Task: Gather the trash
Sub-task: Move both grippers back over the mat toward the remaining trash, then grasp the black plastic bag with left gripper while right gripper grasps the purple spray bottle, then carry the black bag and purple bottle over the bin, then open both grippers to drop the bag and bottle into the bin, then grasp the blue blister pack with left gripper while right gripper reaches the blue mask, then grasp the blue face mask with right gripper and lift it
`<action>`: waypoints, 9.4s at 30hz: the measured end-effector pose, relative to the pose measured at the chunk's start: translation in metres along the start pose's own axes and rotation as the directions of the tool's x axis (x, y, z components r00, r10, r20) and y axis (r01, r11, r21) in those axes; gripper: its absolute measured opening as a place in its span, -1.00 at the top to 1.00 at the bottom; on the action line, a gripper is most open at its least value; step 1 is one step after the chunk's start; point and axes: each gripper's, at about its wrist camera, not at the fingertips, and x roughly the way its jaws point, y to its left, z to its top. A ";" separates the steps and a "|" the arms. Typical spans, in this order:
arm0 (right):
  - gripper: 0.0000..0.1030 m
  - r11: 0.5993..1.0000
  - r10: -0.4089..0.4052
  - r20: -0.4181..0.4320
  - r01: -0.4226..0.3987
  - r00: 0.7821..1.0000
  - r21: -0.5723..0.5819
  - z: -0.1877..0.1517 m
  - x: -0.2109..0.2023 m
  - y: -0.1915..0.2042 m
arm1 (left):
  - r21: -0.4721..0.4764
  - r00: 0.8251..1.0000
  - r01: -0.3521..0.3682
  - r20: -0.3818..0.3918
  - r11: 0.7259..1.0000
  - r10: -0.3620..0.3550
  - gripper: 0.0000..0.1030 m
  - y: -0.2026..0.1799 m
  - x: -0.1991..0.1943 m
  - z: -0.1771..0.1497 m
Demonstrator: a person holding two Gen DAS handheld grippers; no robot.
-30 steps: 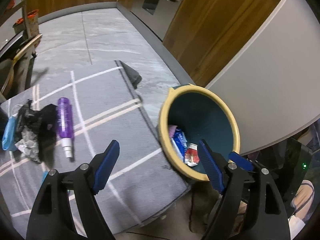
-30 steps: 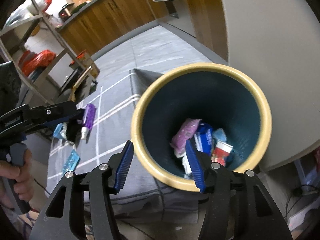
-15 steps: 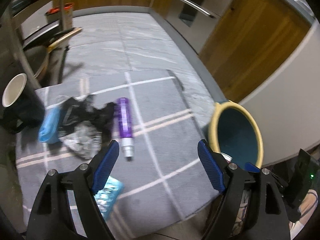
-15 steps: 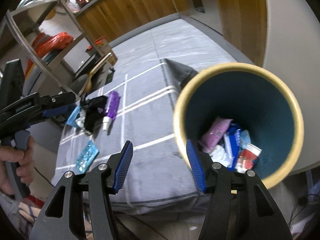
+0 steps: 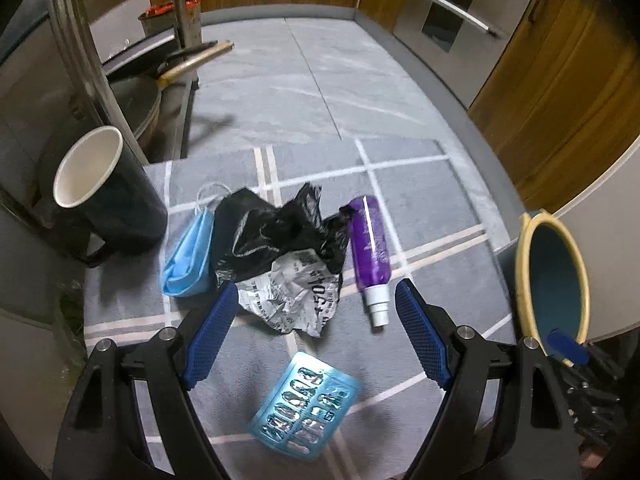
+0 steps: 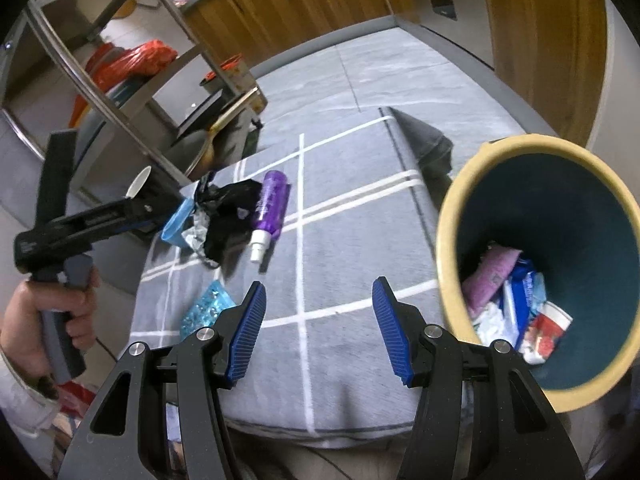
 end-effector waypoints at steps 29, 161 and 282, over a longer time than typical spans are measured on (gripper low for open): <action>-0.11 0.999 0.051 -0.071 -0.051 0.996 -0.002 0.007 0.048 0.019 | 0.077 0.996 -0.079 -0.022 0.994 0.081 0.65 -0.008 0.030 0.017; 0.09 0.924 -0.154 0.083 0.114 0.985 0.365 -0.037 -0.076 -0.154 | 0.118 0.907 0.420 -0.085 0.900 -0.412 -0.27 -0.216 -0.001 -0.028; 0.79 0.973 0.159 -0.130 -0.178 0.979 -0.146 0.047 0.111 0.174 | -0.097 0.956 0.072 0.292 0.993 -0.040 -0.33 0.076 -0.170 0.005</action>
